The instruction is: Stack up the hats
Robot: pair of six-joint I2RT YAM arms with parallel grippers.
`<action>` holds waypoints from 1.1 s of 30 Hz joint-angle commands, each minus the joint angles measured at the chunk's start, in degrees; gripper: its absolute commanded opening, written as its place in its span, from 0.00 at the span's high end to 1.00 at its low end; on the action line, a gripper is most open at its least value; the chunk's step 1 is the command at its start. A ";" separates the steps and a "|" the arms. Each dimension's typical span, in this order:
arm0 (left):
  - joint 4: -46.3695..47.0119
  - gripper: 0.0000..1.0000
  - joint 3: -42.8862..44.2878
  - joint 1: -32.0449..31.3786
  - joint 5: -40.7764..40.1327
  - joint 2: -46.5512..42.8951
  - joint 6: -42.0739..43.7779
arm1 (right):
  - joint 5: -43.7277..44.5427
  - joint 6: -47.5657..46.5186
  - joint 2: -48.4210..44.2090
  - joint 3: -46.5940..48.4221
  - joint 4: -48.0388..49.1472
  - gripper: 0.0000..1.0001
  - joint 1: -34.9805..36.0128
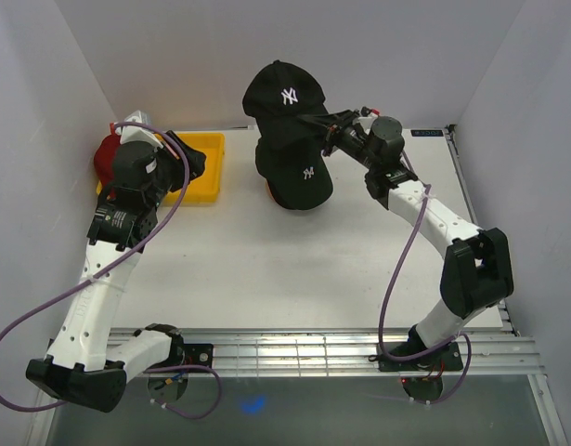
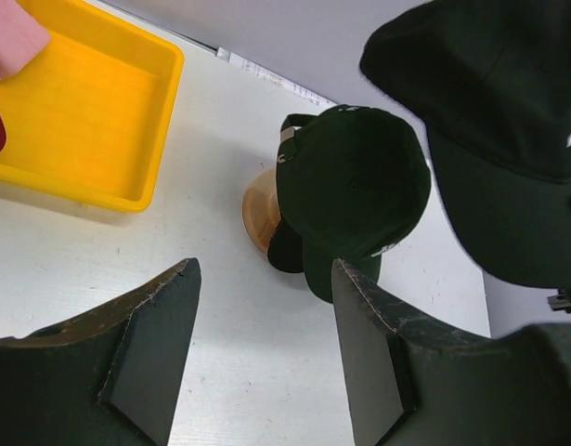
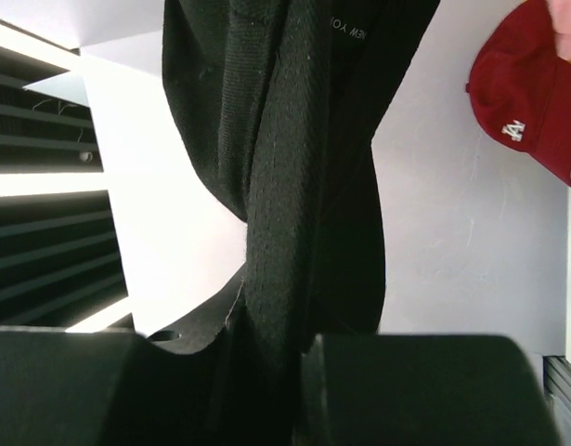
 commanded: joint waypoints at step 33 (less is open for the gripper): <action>-1.39 0.31 2.04 0.09 -1.93 -1.14 3.30 | -12.10 4.96 3.09 -23.62 32.81 0.92 -4.19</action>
